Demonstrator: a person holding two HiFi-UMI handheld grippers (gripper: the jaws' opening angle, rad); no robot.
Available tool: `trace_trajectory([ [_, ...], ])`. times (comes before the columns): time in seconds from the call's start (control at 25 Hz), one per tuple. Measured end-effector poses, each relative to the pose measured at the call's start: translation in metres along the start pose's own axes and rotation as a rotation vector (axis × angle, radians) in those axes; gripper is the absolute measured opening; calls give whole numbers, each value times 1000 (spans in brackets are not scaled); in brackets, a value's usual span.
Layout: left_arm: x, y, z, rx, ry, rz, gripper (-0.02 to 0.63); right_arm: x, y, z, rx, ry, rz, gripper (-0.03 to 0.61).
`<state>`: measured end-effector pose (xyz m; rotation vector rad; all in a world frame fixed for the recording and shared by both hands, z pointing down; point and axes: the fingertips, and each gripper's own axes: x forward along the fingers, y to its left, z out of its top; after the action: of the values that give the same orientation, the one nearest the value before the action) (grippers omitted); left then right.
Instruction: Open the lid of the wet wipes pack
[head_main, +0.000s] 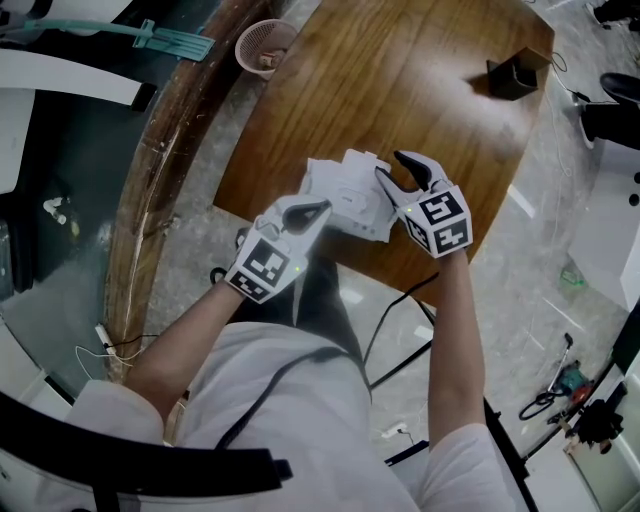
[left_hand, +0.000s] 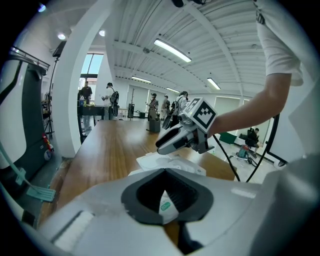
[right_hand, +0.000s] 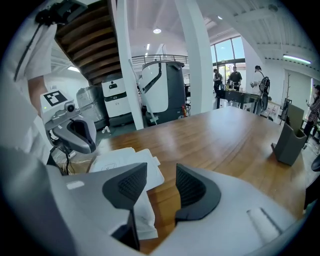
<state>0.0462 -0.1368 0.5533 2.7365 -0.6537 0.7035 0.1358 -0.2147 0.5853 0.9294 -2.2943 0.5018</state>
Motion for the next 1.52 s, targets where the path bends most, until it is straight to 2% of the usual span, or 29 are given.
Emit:
trace_trajectory([
  [0.44, -13, -8, 34, 37, -47, 12, 3, -40, 10, 16, 30, -74, -65, 178],
  [0.84, -29, -18, 78, 81, -99, 12, 3, -88, 47, 35, 173, -243, -127, 19],
  [1.2, -54, -42, 109, 108, -155, -6, 3, -144, 108, 57, 103, -335, -226, 9],
  [1.52, -76, -59, 143, 161, -236, -29, 3, -203, 127, 80, 114, -471, -330, 9],
])
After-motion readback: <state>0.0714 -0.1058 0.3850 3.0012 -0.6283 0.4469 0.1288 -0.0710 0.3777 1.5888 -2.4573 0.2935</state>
